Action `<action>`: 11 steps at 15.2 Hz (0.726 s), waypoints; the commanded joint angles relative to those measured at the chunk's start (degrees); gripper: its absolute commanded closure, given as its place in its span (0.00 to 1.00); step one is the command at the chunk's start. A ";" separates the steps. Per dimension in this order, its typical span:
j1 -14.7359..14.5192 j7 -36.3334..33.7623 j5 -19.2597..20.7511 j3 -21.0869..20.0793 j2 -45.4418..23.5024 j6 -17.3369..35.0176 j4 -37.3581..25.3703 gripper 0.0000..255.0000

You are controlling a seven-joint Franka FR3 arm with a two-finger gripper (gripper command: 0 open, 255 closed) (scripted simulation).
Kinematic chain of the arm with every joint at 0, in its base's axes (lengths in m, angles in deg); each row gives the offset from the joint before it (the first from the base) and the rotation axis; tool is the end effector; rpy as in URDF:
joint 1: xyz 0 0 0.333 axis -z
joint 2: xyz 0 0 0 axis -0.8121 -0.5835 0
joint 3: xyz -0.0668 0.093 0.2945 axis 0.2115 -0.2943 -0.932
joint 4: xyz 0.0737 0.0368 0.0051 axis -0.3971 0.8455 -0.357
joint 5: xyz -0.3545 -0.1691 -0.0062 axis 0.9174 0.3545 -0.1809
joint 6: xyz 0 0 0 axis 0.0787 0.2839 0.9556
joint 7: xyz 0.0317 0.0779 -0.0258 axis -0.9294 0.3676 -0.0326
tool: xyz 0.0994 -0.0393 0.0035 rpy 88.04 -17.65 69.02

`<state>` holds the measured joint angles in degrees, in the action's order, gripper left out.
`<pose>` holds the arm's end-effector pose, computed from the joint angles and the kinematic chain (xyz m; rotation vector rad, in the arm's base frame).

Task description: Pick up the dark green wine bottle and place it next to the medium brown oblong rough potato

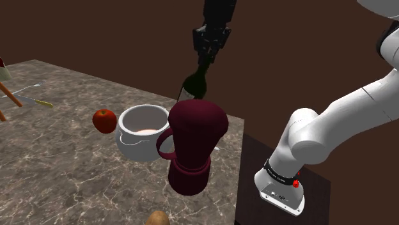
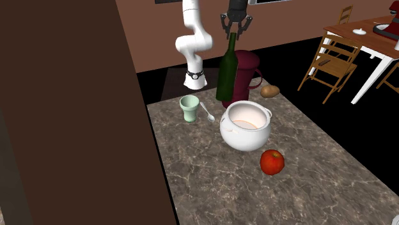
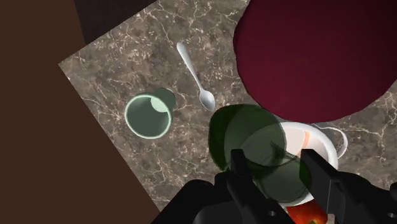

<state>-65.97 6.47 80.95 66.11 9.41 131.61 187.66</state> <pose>0.3300 0.1957 0.6761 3.0813 -0.1073 0.1790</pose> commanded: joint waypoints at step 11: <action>-4.94 -14.22 -7.38 -10.80 8.23 -5.50 2.03 1.00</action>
<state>-70.61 -6.22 74.29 56.57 17.61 126.54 190.20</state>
